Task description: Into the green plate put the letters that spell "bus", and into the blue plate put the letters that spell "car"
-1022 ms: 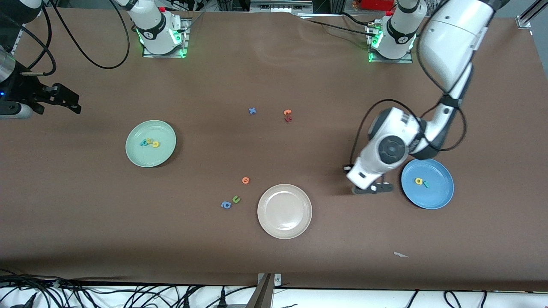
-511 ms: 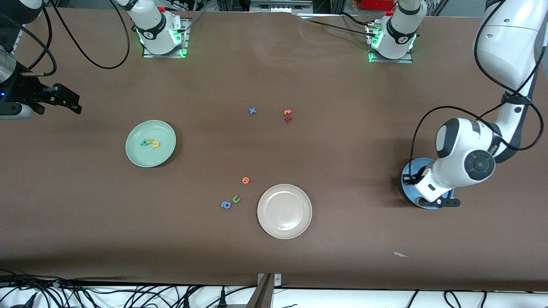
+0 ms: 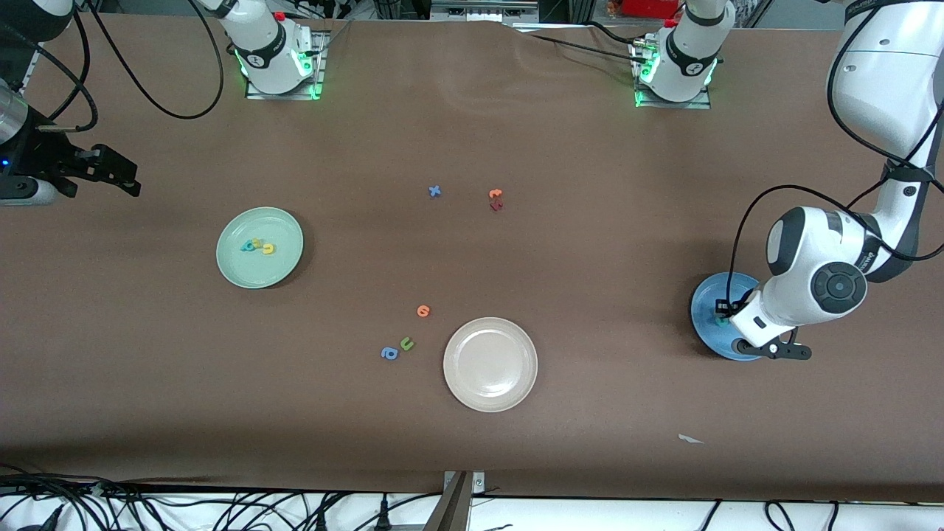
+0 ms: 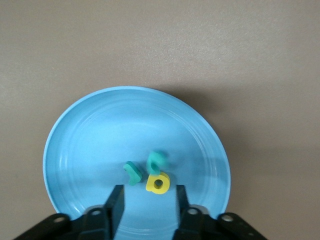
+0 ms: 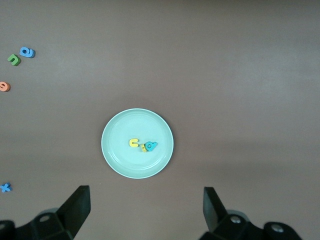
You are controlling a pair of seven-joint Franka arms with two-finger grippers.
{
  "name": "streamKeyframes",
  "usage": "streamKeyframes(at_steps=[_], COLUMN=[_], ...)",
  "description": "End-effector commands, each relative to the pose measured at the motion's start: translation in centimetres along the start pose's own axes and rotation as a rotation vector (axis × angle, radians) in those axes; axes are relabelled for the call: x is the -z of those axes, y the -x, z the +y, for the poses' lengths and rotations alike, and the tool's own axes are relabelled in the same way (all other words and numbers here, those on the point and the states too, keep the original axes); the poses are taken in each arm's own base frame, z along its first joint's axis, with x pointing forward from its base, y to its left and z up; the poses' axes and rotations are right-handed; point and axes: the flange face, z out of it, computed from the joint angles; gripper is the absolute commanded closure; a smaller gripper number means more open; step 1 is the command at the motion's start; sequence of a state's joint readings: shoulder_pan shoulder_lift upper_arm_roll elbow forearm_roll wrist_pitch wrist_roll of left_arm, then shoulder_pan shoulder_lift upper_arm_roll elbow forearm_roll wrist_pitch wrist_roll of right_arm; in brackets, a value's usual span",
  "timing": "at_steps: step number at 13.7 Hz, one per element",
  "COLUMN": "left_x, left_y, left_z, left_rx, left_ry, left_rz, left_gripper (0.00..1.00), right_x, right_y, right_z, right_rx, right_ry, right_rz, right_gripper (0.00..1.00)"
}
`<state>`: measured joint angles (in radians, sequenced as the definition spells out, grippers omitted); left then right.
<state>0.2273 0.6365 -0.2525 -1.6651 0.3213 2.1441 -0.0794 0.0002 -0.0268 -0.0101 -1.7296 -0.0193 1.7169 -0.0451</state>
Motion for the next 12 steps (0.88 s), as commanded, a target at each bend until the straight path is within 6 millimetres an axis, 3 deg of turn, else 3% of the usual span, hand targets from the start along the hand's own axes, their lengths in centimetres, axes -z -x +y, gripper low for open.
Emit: streamKeyframes(at_steps=[1, 10, 12], left_x=[0.7, 5.9, 6.9], left_y=[-0.8, 0.2, 1.0], left_z=[-0.7, -1.8, -3.4], left_rx=[-0.030, -0.022, -0.035], left_ry=[-0.027, -0.045, -0.022], left_rz=[0.018, -0.010, -0.037], left_gripper=[0.00, 0.00, 0.00], right_x=[0.5, 0.5, 0.5], right_y=[-0.2, -0.2, -0.2], right_z=[-0.1, -0.4, -0.5], right_rx=[-0.004, 0.001, 0.001], right_ry=[-0.002, -0.001, -0.002], right_rz=[-0.002, -0.002, -0.002], right_gripper=[0.00, 0.00, 0.00])
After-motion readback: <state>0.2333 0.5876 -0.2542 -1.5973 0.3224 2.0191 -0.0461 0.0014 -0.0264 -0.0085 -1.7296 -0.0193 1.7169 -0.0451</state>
